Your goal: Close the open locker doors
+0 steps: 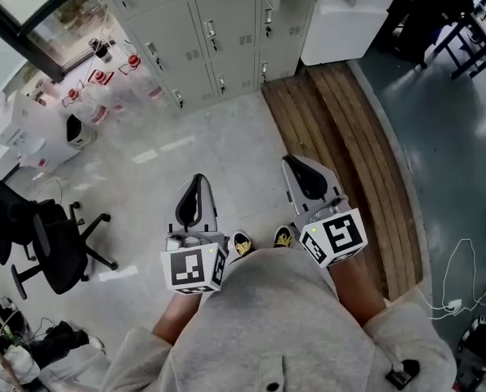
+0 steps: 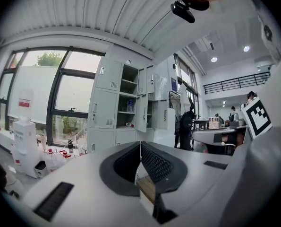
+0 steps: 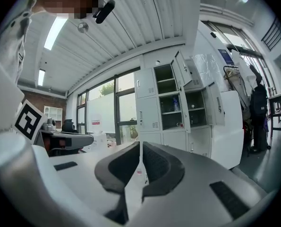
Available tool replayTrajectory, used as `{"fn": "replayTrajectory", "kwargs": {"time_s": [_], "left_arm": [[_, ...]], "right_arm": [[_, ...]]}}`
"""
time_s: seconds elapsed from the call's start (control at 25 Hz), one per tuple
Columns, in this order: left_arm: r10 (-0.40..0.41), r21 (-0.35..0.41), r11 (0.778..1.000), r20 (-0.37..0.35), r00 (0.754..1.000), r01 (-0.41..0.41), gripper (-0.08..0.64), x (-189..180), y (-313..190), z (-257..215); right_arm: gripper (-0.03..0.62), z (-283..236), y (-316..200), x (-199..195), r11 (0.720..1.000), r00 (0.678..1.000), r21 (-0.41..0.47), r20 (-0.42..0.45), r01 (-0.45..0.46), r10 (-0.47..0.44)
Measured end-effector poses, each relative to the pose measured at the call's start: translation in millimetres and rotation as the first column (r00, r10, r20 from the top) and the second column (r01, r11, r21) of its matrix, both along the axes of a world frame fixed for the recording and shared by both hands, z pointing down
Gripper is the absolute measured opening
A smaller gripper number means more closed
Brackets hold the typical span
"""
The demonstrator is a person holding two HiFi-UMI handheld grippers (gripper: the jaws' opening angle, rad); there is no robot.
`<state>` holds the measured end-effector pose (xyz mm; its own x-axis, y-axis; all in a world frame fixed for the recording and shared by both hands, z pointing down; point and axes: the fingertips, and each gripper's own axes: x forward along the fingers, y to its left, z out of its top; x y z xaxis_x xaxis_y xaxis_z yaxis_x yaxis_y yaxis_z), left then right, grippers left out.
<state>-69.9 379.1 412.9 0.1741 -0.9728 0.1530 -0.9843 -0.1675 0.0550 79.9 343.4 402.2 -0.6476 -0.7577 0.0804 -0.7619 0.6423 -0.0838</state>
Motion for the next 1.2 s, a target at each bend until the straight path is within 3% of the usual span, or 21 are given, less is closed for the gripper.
{"fn": "replayTrajectory", "kwargs": {"time_s": [0.32,0.6,1.2], "left_arm": [[0.022,0.000,1.000,-0.012,1.000,-0.022,0.012,-30.0,-1.2,-0.8],[0.024,-0.007,1.000,-0.025,0.999,-0.025,0.012,-61.0,0.7,6.1],[0.032,0.009,0.999,-0.030,0.999,-0.031,0.012,-66.4,-35.5,11.0]], "right_arm": [[0.037,1.9,-6.8,-13.2,0.996,0.996,-0.030,0.030,-0.086,0.087],[0.037,7.8,0.7,-36.9,0.996,0.996,-0.029,-0.006,-0.085,0.085],[0.037,14.5,-35.9,-42.6,0.996,0.996,-0.011,0.006,-0.094,0.094]]}}
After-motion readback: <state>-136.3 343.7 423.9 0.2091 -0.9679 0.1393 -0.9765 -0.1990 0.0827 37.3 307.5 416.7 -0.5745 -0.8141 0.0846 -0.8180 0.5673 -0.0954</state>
